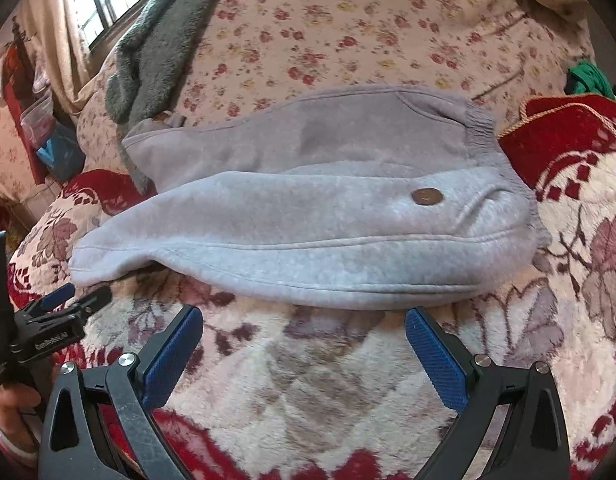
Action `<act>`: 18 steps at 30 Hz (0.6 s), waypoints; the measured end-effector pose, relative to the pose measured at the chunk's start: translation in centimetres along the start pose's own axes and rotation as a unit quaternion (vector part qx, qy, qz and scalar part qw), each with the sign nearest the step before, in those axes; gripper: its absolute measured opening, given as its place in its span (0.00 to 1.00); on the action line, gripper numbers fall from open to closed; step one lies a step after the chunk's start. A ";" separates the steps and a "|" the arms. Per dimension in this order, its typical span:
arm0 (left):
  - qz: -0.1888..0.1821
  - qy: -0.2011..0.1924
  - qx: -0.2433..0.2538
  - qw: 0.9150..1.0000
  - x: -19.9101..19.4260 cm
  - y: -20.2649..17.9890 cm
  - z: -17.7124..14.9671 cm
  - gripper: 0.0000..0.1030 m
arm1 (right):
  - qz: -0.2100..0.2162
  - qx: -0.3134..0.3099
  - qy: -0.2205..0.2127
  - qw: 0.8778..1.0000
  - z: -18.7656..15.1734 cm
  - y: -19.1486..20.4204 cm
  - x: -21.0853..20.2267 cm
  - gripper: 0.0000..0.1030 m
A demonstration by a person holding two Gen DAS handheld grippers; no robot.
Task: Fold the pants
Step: 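Move both grippers open toward the folded grey sweatpants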
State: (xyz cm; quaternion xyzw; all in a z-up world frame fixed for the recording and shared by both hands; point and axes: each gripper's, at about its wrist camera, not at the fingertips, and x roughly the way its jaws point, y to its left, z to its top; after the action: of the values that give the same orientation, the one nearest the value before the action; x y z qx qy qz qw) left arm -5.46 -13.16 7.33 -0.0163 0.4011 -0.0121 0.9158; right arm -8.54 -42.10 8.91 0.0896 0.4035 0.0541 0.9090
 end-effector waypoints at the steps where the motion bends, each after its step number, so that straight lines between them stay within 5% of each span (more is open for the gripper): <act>1: -0.001 -0.001 -0.002 1.000 -0.1 0.1 0.0 1.00 | -0.002 0.003 -0.001 1.000 0.0 -0.3 -0.1 1.00; 18: -0.005 0.016 -0.025 1.000 1.1 1.9 -0.4 1.00 | -0.008 0.056 0.013 0.998 -0.6 -4.6 -0.1 1.00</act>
State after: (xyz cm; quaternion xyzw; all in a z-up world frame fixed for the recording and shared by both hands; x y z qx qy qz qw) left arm -4.98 -11.31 6.23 -0.0408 0.4154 -0.0068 0.9087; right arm -8.91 -46.53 7.63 0.1362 0.4182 0.0253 0.8977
